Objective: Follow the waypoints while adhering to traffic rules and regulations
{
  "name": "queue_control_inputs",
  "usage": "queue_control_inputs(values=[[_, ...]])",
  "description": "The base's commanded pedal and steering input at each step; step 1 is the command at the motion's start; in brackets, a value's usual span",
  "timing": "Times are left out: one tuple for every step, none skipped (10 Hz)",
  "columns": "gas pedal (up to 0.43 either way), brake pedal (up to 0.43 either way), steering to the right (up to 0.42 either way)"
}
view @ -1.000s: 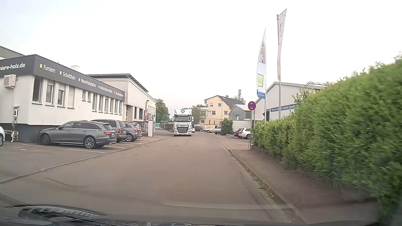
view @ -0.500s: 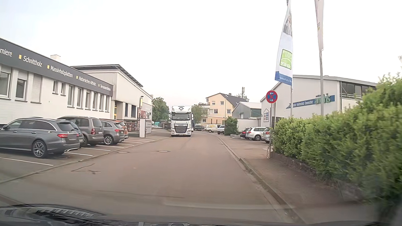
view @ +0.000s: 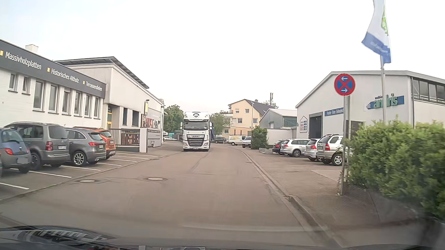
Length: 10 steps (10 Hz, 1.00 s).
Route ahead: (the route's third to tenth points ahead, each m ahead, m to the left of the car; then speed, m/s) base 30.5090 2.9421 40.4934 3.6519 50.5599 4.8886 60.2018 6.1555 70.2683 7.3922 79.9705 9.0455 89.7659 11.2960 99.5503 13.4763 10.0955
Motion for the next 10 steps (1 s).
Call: queue_control_inputs(values=[[0.000,0.171,0.000],[0.000,0.171,0.000],[0.000,0.177,0.000],[0.000,0.183,0.000],[0.000,0.189,0.001],[0.000,0.195,0.001],[0.000,0.201,0.001],[0.000,0.201,0.000],[0.000,0.201,0.001],[0.000,0.201,0.000]])
